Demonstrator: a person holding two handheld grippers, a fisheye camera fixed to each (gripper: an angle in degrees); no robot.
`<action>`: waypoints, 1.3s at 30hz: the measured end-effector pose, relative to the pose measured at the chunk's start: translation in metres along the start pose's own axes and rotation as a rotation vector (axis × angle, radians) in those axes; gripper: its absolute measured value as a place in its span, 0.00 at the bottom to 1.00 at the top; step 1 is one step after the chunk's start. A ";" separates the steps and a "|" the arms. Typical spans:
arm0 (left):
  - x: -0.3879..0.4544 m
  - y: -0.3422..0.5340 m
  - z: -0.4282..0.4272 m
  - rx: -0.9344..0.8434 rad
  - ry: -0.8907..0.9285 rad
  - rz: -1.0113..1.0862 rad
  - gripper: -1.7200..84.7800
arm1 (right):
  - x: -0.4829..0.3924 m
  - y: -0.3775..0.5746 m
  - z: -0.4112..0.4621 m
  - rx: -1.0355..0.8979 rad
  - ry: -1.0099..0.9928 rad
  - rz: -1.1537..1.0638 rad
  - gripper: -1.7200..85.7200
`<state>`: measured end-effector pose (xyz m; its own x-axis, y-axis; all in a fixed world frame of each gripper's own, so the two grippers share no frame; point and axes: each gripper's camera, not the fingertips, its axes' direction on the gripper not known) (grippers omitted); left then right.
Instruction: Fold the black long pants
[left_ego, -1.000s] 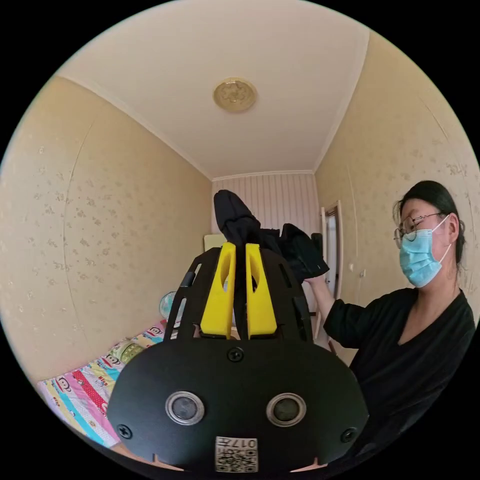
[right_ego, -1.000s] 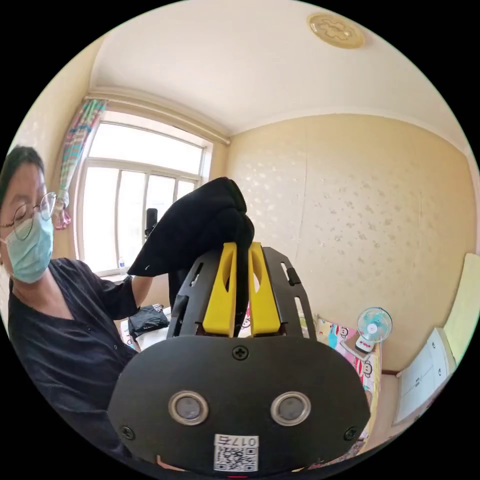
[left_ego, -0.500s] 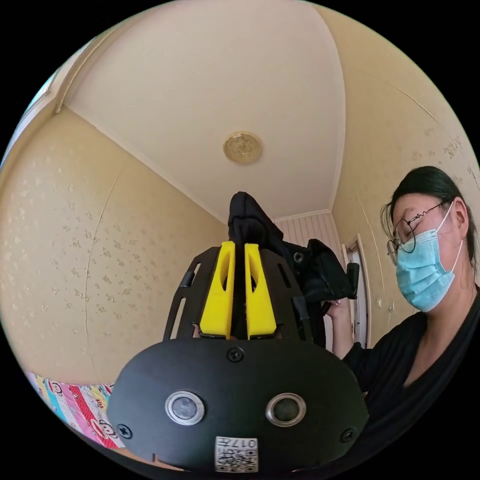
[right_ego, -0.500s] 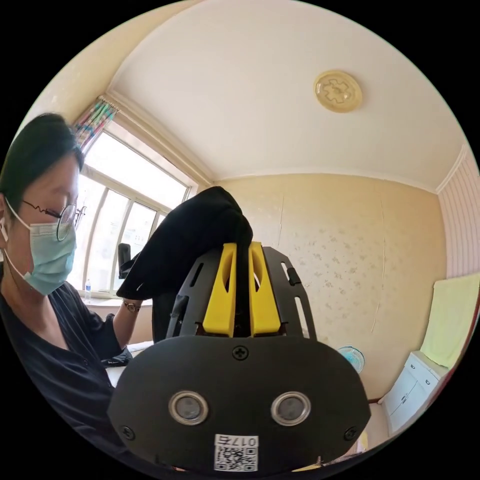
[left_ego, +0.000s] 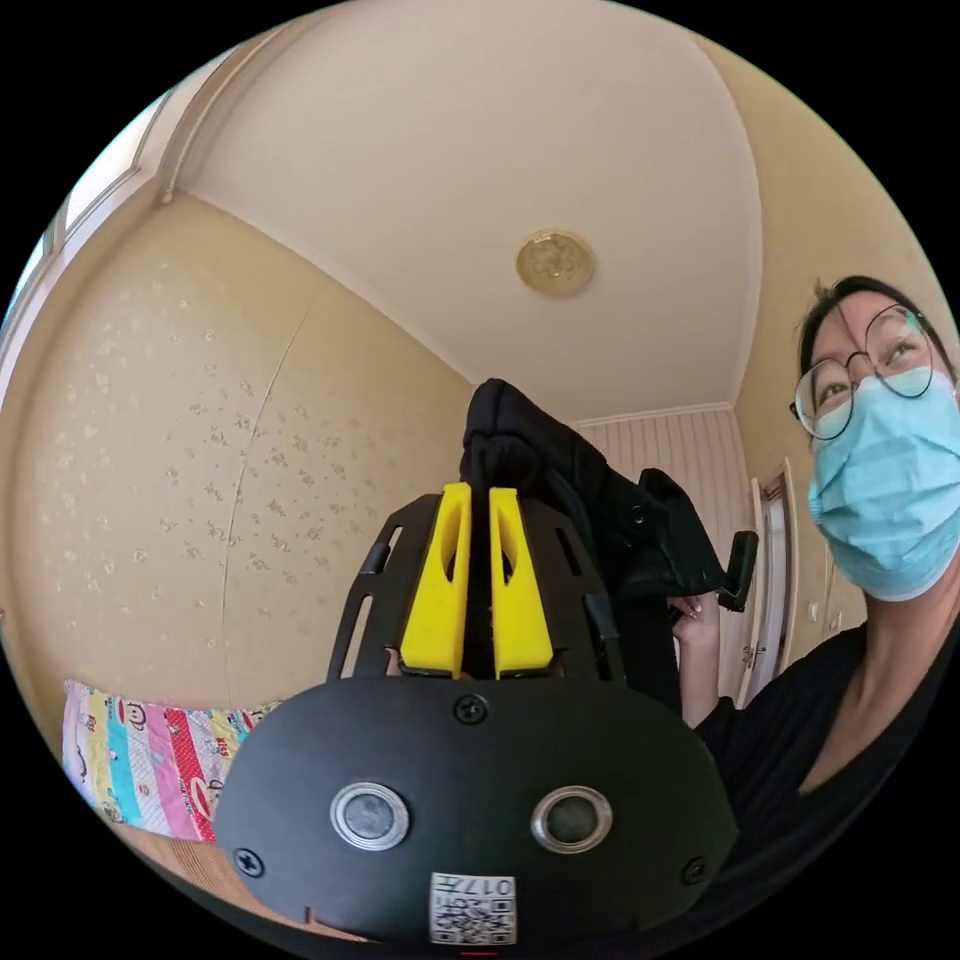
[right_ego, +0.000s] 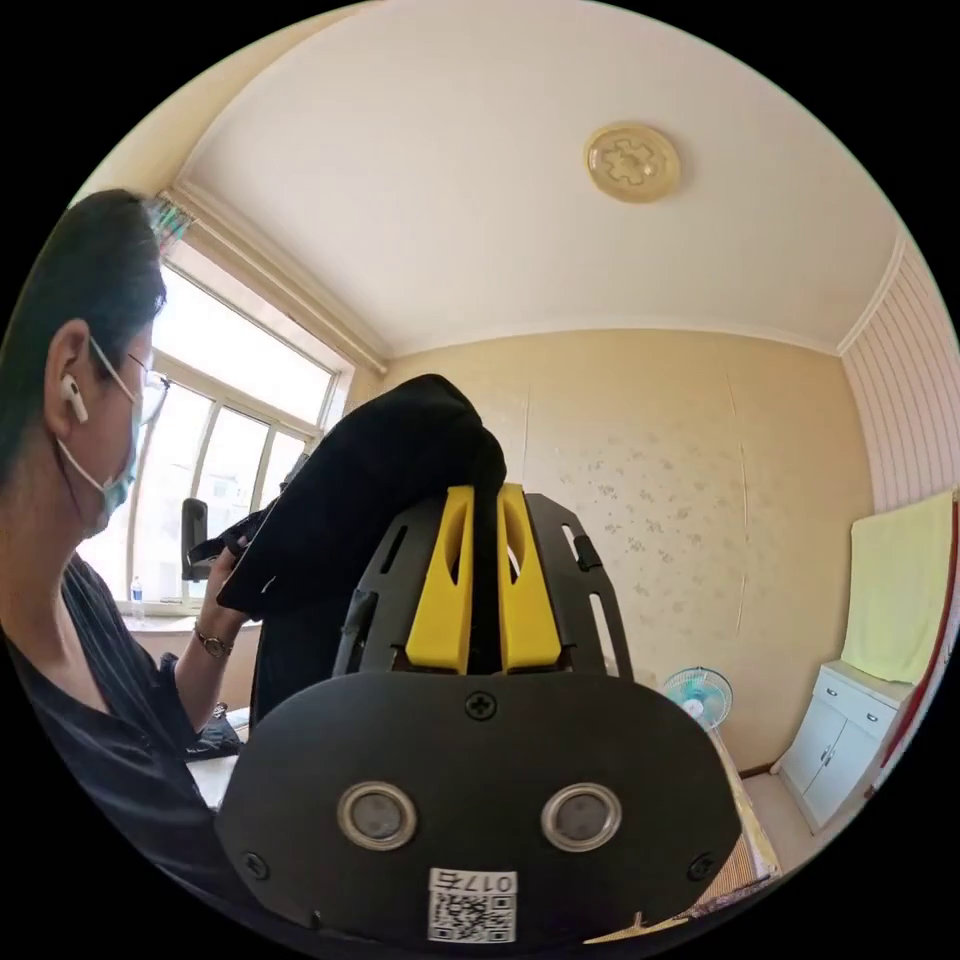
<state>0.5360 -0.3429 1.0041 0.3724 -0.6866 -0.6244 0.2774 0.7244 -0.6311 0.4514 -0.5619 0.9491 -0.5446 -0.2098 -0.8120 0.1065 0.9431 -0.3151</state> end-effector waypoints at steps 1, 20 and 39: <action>-0.032 0.000 0.025 -0.057 -0.041 -0.040 0.06 | 0.007 0.005 0.018 -0.026 0.017 0.012 0.05; -0.494 0.538 0.100 -1.317 -0.619 -0.750 0.11 | 0.129 0.710 0.441 -1.437 0.111 0.328 0.05; -0.425 0.587 -0.156 -1.245 -0.947 -0.608 0.17 | 0.004 0.894 0.211 -1.675 0.035 0.130 0.08</action>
<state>0.4019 0.3646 0.8276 0.9761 -0.2169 0.0168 -0.0777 -0.4195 -0.9044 0.7196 0.2263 0.5600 -0.6238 -0.1300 -0.7707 -0.7796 0.1739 0.6017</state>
